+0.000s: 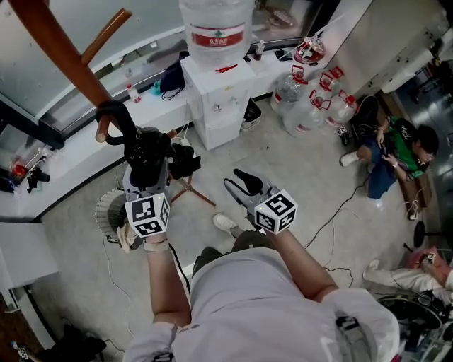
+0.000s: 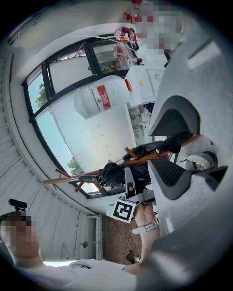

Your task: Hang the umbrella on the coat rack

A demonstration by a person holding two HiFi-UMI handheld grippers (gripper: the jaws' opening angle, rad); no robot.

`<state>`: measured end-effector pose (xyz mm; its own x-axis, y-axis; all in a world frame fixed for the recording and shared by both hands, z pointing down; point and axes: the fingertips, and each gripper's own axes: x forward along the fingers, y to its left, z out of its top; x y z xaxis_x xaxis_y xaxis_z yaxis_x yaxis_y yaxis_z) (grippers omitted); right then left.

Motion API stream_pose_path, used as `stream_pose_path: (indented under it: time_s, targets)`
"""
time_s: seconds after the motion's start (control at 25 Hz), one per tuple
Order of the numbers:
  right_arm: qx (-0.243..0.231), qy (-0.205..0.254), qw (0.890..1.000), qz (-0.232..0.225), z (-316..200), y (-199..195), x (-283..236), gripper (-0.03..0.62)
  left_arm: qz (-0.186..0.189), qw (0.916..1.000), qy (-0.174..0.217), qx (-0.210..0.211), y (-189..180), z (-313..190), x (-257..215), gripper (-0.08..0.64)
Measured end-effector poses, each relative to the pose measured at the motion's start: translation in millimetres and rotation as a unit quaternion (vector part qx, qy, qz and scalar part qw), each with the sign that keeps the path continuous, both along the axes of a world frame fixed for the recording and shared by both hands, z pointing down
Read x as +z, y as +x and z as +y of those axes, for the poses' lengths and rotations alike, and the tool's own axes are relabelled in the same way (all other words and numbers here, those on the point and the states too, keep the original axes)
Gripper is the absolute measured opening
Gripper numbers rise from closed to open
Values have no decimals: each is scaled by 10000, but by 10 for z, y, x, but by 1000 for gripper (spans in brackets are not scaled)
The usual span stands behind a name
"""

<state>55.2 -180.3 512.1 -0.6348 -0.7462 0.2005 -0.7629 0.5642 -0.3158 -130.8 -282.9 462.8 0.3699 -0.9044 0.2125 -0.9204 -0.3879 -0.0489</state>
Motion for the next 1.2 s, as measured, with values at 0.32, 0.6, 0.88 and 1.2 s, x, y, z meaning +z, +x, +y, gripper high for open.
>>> stream_pose_path:
  time_s: [0.32, 0.6, 0.88, 1.2]
  targets:
    - [0, -17, 10000, -36, 56, 75, 6, 160, 141, 9999, 11, -42, 59, 33, -24, 314]
    - [-137, -7, 9999, -33, 82, 24, -3, 160, 427, 9991, 88, 5, 64, 156, -111, 322]
    - [-483, 24, 9988, -40, 106, -214, -39, 160, 695, 9974, 128, 146, 60, 367, -173, 324]
    - [-1014, 63, 9948, -34, 188, -596, -84, 160, 670, 9977, 116, 4, -113, 696, -145, 324]
